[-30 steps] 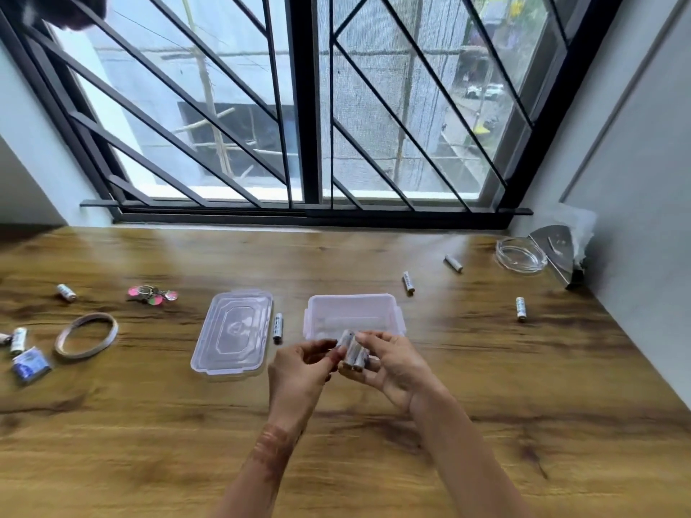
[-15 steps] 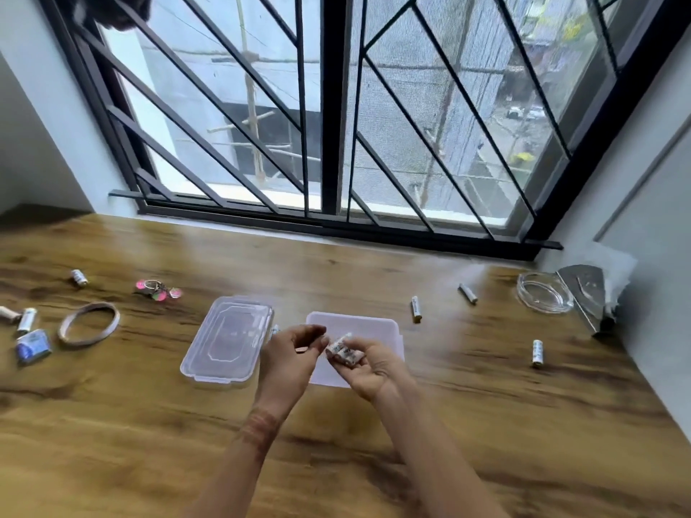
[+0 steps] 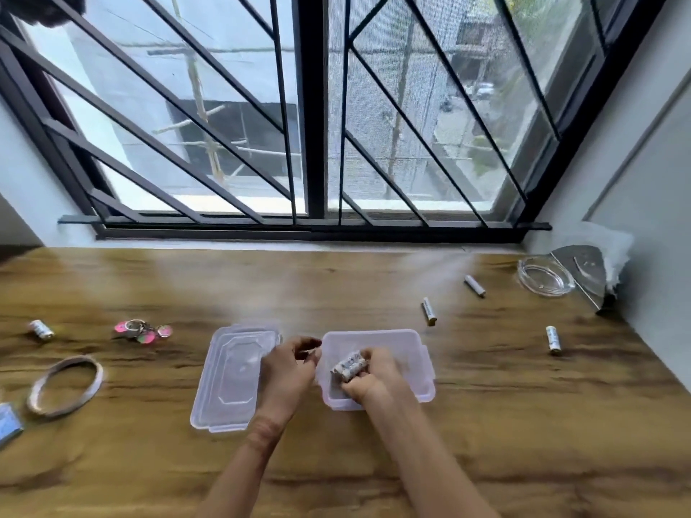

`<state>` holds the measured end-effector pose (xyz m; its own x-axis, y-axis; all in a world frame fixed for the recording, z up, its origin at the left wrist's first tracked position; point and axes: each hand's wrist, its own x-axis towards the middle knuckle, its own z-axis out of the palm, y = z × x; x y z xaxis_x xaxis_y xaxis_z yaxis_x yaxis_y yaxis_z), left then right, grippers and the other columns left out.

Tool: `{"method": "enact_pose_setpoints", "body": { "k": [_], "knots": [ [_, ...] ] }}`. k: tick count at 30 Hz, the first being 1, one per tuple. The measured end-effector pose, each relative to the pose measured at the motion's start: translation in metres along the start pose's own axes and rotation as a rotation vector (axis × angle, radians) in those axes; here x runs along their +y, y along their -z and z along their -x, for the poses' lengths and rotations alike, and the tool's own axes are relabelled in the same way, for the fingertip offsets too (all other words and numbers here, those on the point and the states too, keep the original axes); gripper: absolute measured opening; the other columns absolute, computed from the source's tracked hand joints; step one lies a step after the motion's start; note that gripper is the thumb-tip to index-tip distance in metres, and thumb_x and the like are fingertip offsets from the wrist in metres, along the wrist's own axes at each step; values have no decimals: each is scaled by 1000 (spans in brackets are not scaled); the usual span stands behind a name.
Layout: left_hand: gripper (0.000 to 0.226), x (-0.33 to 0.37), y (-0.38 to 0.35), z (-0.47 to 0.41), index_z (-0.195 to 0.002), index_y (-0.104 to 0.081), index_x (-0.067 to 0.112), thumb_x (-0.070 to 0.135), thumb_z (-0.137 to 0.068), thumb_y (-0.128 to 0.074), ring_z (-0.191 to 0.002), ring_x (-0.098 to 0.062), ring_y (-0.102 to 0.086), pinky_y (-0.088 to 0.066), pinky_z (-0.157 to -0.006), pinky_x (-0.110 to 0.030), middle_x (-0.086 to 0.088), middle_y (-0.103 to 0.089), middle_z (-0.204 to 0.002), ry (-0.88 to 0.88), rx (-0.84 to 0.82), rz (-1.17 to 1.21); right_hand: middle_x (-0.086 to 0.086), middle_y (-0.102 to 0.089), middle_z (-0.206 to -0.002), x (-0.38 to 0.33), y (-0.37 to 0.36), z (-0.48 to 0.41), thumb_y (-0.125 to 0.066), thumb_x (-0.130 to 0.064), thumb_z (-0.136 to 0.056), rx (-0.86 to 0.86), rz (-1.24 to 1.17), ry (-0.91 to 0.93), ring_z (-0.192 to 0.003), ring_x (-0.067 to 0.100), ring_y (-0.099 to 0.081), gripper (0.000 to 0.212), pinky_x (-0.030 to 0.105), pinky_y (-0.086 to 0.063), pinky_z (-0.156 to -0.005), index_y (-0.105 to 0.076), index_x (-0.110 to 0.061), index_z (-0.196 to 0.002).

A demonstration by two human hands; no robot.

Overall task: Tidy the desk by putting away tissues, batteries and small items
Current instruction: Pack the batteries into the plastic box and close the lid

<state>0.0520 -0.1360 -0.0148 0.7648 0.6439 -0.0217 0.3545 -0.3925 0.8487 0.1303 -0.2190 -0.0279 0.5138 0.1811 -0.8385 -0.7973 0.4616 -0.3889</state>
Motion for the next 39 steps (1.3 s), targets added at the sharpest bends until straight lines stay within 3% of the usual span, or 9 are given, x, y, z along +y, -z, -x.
{"method": "enact_pose_setpoints", "body": {
  "k": [5, 8, 10, 16, 21, 25, 30, 34, 39],
  "knots": [
    [18, -7, 7, -10, -100, -70, 14, 14, -85, -61, -86, -11, -62, -55, -79, -36, -1, -71, -98, 9, -34, 73, 10, -59, -115, -2, 5, 10, -40, -7, -82, 11, -132, -24, -100, 26, -62, 41, 35, -47, -91, -52, -4, -121],
    [17, -14, 10, -16, -99, -71, 15, 13, -84, -61, -86, -13, -64, -52, -81, -31, -1, -72, -97, -14, -19, 82, -1, -47, -81, -6, 16, 17, -37, -5, -74, -99, -165, -159, -55, 4, -45, 18, 14, -35, -59, -48, -10, -88],
    [18, -19, 14, -18, -100, -70, 17, 14, -84, -61, -92, -14, -64, -47, -81, -25, -1, -72, -99, -49, -3, 3, 2, -42, -75, -4, 20, 21, -38, -5, -71, -139, -182, -203, -55, 8, -37, 10, 15, -29, -58, -41, -9, -80],
    [45, -35, 24, -29, -126, -53, 21, 19, -82, -59, -122, -26, -42, -37, -95, -31, -6, -60, -123, -191, -239, -600, 19, -44, -134, -3, 17, 61, -33, -11, -92, -167, -166, -66, -123, 29, -44, 43, 37, -32, -102, -37, 4, -132],
    [32, -36, 22, -31, -109, -59, 21, 27, -79, -64, -116, -24, -39, -33, -89, -29, 0, -63, -114, -278, -311, -766, 22, -32, -144, 0, 16, 74, -30, -4, -95, -163, -183, 117, -136, 29, -29, 34, 36, -21, -113, -42, 3, -127],
    [46, -38, 19, -27, -125, -56, 19, 20, -79, -61, -115, -28, -44, -36, -92, -32, -7, -65, -114, -316, -219, -652, 20, -53, -108, 7, 20, 73, -32, -1, -94, -192, -181, 198, -124, 33, -44, 23, 40, -29, -111, -51, 2, -82],
    [61, -18, 19, -16, -125, -53, 15, 19, -68, -77, -107, -29, -54, -45, -89, -38, -6, -65, -112, -416, -113, -220, 14, -60, -84, 10, 25, 77, -43, -2, -93, -239, 5, 383, -91, 27, -59, 17, 33, -46, -90, -56, 0, -81],
    [68, 12, 16, -1, -129, -47, 19, 6, -69, -75, -105, -8, -55, -41, -83, -14, 5, -61, -113, -489, -244, 73, 8, -62, -73, 9, 26, 75, -52, -3, -90, -325, 381, 491, -71, 19, -60, 14, 25, -51, -67, -59, -5, -79],
    [67, 20, 5, 3, -134, -41, 25, 2, -75, -64, -108, 4, -54, -47, -81, -12, 5, -58, -123, -468, -419, 83, 12, -66, -77, -5, 33, 68, -58, 0, -86, -305, 675, 546, -67, 21, -66, 8, 40, -54, -75, -61, -7, -89]
  ]
}}
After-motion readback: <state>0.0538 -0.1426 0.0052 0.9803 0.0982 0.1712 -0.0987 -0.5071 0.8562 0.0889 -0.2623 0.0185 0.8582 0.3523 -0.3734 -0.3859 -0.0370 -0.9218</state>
